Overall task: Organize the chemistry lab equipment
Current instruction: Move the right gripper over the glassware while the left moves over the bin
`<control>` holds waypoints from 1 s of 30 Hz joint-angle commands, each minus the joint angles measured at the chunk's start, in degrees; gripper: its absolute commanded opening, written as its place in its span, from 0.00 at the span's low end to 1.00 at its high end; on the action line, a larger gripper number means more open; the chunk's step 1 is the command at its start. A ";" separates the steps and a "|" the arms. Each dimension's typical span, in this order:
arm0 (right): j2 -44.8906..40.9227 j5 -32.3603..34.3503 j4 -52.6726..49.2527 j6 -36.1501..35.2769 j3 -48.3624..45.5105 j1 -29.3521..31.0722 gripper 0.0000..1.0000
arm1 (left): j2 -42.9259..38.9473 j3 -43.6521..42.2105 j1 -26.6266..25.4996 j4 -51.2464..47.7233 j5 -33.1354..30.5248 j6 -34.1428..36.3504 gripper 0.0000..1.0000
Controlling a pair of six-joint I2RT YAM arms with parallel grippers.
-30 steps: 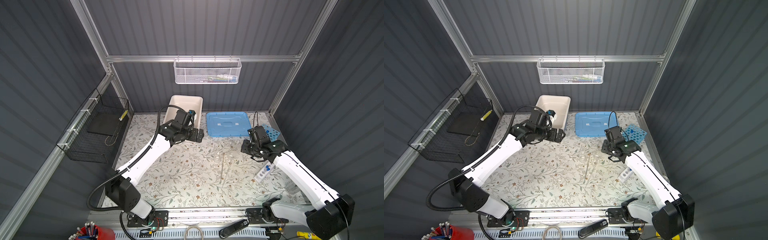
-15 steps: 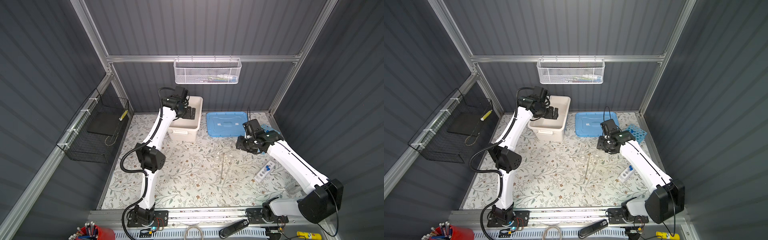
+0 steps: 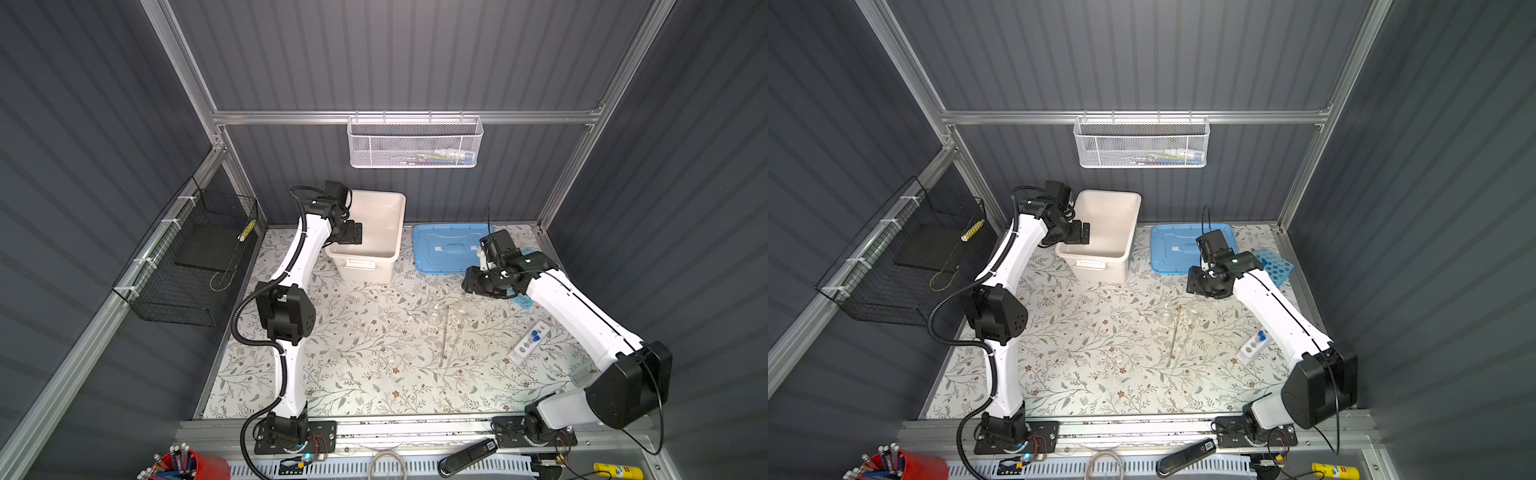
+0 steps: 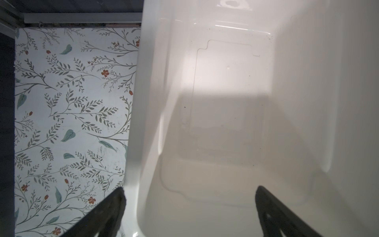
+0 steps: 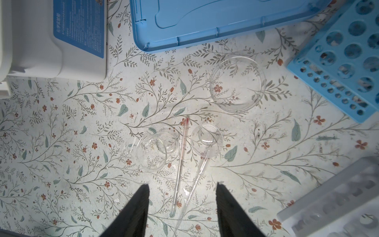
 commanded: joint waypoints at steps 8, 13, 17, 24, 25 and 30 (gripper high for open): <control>-2.05 0.59 0.16 1.35 -1.69 -0.01 0.54 | 8.29 6.97 2.46 1.92 1.18 2.96 0.96; -3.36 1.70 0.48 3.14 -3.00 0.14 0.53 | 9.98 7.09 2.75 2.96 2.63 4.25 0.91; -4.48 2.29 0.47 3.61 -3.82 0.27 0.52 | 8.57 3.72 2.83 4.81 2.93 4.53 0.86; -4.33 2.47 0.94 2.69 -4.39 0.33 0.52 | 4.20 -4.26 3.08 7.78 3.77 4.09 0.62; -4.27 2.52 0.96 2.48 -4.32 0.35 0.52 | 3.43 -5.51 3.10 8.13 3.66 4.05 0.59; -4.53 2.07 2.02 1.86 -4.86 0.36 0.52 | -0.17 -10.43 3.16 8.91 3.29 3.86 0.49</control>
